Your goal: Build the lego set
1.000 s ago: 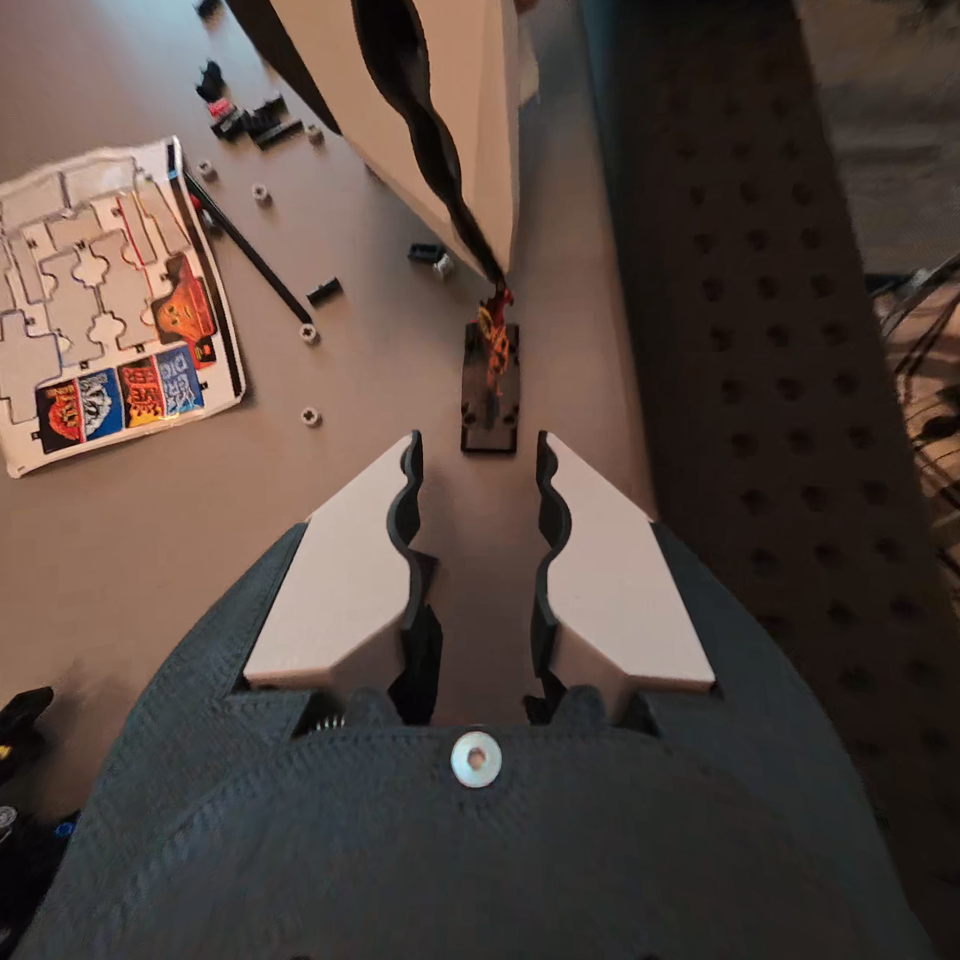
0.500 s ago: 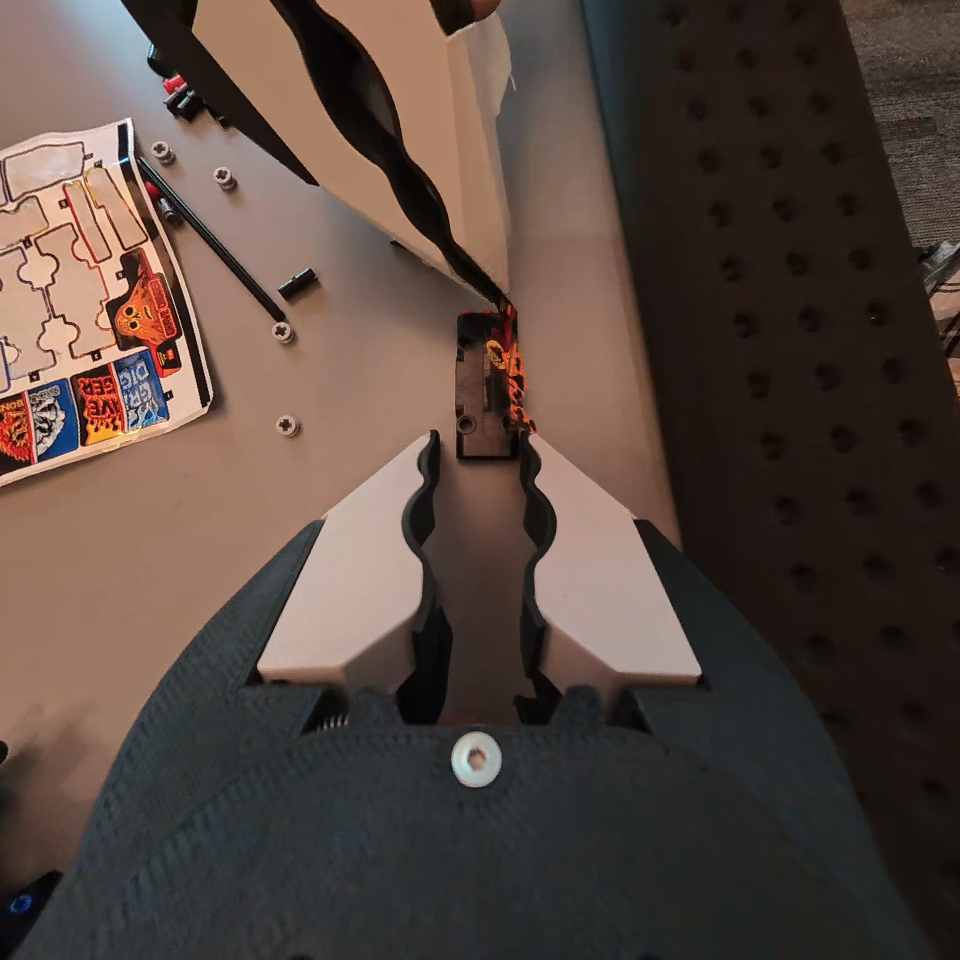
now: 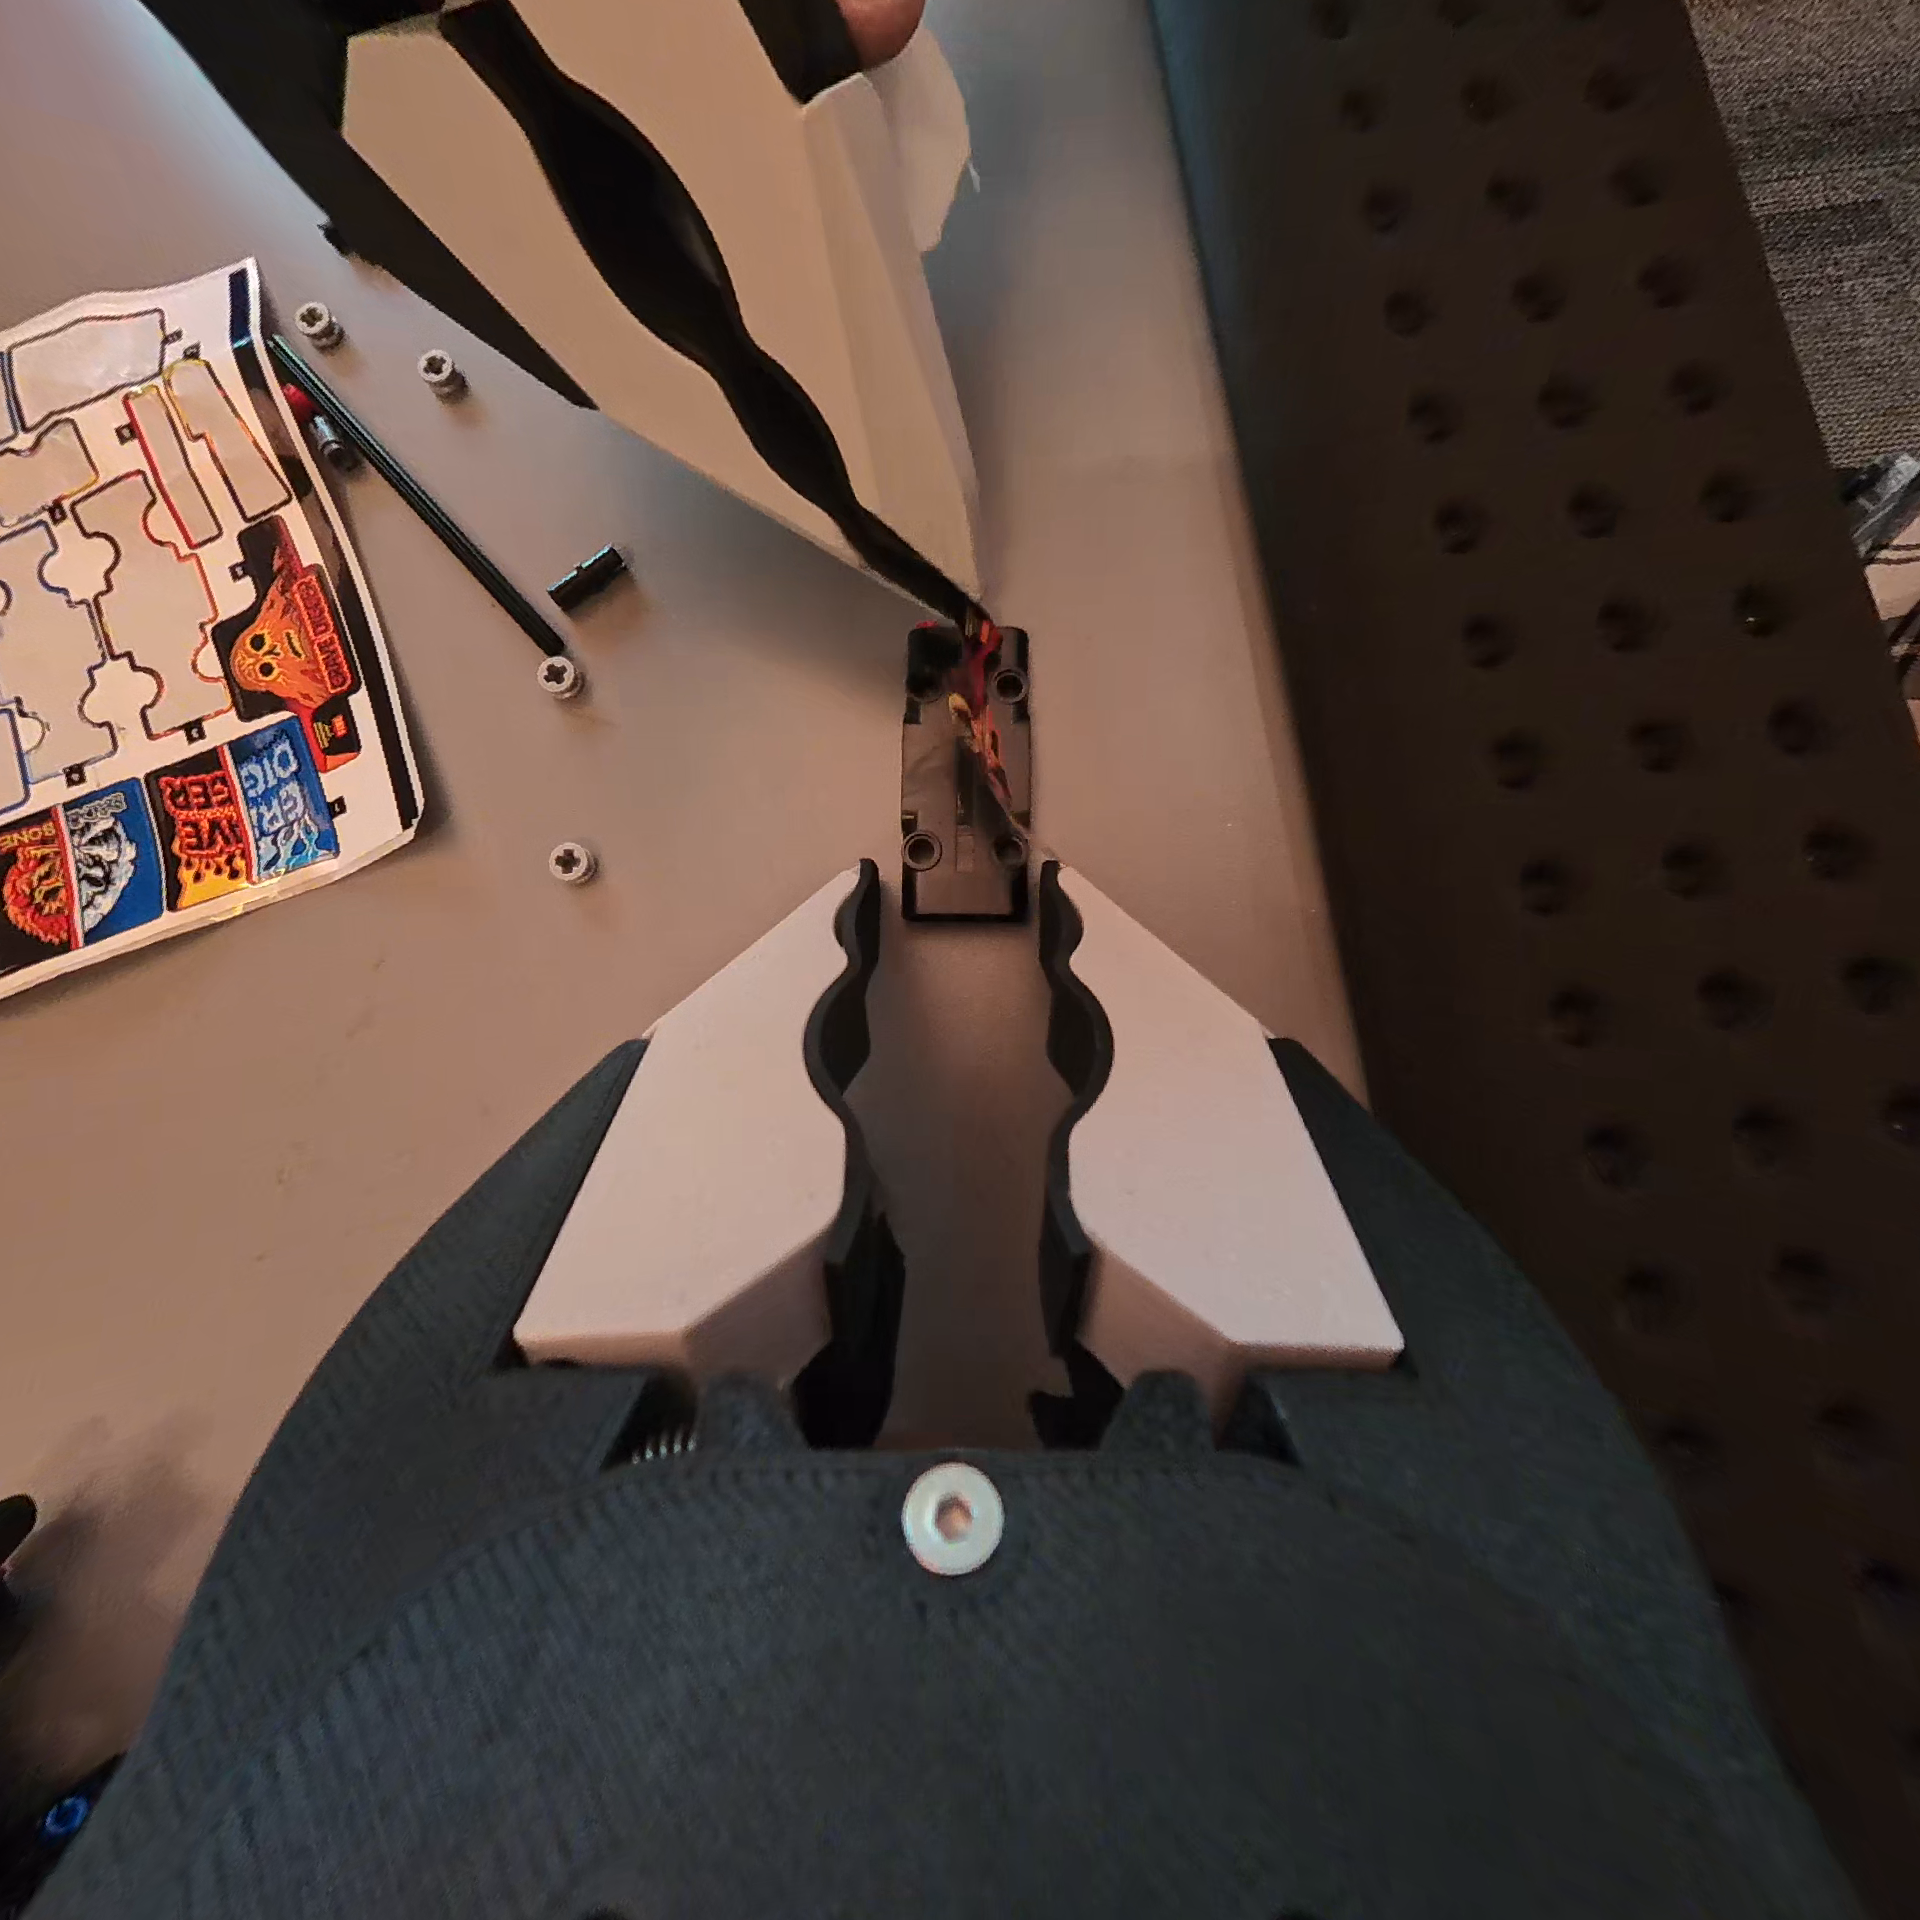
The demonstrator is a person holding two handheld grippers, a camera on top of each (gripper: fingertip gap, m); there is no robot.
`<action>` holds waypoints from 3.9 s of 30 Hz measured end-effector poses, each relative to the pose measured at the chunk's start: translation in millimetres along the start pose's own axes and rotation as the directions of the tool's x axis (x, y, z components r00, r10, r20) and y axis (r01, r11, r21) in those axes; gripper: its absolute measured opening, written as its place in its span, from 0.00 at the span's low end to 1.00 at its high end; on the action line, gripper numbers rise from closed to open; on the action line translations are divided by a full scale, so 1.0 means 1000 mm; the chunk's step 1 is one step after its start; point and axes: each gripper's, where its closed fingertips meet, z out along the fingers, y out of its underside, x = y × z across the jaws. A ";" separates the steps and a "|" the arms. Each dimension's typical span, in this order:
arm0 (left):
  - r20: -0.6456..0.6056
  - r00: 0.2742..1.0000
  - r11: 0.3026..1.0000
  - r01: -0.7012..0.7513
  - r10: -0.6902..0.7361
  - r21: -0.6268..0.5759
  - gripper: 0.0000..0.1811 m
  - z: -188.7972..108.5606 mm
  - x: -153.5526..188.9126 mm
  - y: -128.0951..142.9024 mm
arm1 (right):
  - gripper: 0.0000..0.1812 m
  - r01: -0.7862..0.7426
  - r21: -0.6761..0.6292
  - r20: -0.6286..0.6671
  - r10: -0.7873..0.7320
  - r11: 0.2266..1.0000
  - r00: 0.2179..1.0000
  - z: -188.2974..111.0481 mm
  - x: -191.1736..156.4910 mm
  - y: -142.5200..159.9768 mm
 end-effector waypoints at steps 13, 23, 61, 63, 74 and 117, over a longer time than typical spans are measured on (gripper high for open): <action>-0.027 1.000 1.000 0.000 0.000 0.009 0.22 0.000 0.004 -0.001 | 0.00 -0.020 0.048 0.054 0.017 0.999 0.998 -0.004 -0.004 0.001; -0.017 1.000 1.000 -0.022 0.023 0.010 0.18 0.001 0.004 -0.002 | 0.00 -0.043 0.001 0.052 0.043 0.999 0.998 0.000 0.001 0.004; -0.008 0.999 0.999 -0.039 0.039 0.008 0.13 0.001 0.003 -0.004 | 0.00 -0.030 -0.049 0.010 0.030 0.998 0.999 0.002 0.008 0.002; -0.009 0.999 0.999 -0.039 0.039 0.008 0.13 0.002 0.003 -0.004 | 0.00 -0.029 -0.055 0.005 0.030 0.998 1.000 0.002 0.008 0.002; -0.009 0.999 0.999 -0.040 0.040 0.008 0.13 0.002 0.004 -0.004 | 0.00 -0.019 -0.075 -0.039 0.016 0.997 0.999 0.002 0.008 0.003; -0.012 0.999 0.999 -0.032 0.032 0.010 0.13 0.002 0.003 -0.004 | 0.00 -0.037 -0.083 -0.228 0.017 0.996 0.974 0.001 0.010 0.003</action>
